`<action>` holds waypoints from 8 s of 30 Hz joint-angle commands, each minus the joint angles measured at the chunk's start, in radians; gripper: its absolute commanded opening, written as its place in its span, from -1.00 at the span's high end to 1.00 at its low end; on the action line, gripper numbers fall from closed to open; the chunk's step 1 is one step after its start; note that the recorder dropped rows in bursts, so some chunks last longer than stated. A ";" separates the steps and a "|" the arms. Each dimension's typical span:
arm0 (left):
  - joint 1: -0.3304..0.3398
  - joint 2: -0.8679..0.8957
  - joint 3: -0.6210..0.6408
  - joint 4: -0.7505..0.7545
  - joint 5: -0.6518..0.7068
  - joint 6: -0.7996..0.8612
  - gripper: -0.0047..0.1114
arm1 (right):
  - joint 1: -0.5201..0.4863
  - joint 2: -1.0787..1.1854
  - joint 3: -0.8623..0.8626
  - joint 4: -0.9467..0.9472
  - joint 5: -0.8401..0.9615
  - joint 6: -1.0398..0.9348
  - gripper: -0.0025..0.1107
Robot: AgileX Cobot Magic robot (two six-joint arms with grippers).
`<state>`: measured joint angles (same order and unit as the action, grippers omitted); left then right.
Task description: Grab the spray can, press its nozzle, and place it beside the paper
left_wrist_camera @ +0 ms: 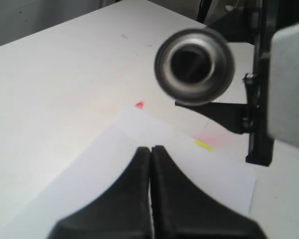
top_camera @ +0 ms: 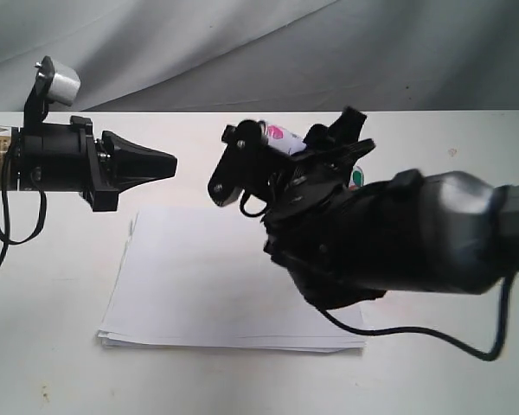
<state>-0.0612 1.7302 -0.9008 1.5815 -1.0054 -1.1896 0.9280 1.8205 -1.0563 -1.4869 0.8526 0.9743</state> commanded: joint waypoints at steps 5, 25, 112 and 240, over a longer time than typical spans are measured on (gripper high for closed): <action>0.002 -0.007 0.005 -0.002 -0.045 -0.013 0.92 | 0.000 -0.292 -0.012 0.085 -0.082 0.023 0.96; 0.002 -0.007 0.005 -0.007 -0.132 -0.028 0.92 | -0.295 -0.602 0.201 0.178 -0.616 0.283 0.96; 0.002 -0.007 0.051 0.001 -0.093 -0.006 0.92 | -0.768 0.072 0.524 1.044 -1.715 -0.833 0.96; -0.001 -0.007 0.051 -0.022 -0.124 0.039 0.92 | -0.434 -1.802 0.965 1.130 -0.865 -0.776 0.96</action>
<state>-0.0612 1.7302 -0.8539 1.5727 -1.1242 -1.1604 0.4889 0.0157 -0.0956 -0.3134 -0.0105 0.2576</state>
